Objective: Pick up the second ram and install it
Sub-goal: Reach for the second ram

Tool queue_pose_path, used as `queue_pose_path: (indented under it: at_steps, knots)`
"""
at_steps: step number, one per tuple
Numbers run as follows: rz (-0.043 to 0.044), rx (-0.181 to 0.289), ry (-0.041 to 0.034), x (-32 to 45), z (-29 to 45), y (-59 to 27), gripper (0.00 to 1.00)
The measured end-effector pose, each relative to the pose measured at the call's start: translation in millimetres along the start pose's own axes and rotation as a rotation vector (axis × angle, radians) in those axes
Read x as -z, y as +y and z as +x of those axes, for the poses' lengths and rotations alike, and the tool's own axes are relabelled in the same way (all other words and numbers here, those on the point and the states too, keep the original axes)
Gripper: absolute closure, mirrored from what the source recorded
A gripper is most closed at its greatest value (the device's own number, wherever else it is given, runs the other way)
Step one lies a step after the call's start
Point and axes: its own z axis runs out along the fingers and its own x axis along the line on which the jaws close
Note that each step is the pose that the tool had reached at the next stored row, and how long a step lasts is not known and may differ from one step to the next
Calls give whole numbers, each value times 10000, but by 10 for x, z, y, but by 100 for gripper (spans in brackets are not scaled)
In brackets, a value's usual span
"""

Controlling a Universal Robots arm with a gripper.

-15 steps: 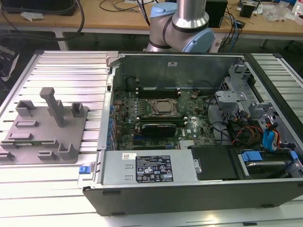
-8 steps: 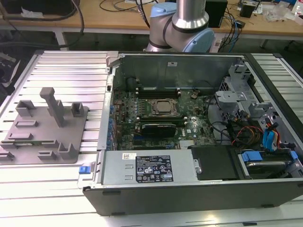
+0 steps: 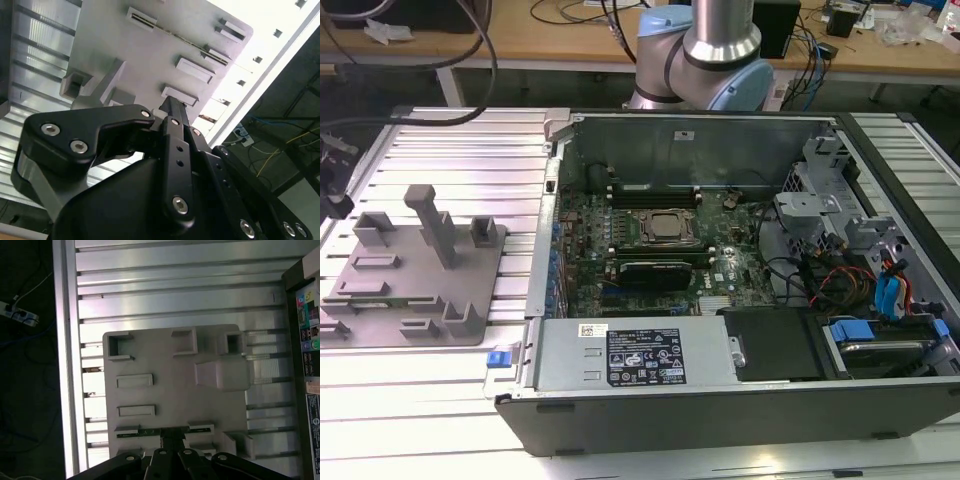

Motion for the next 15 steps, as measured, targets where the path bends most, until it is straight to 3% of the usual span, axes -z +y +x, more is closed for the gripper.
queue_pose_path:
  at_steps: [4,13,15]
  knots:
    - [6,-2,66,-67,-1,-36,92]
    - [7,-3,101,-172,-1,-189,92]
    - [8,-4,103,-173,-1,-191,92]
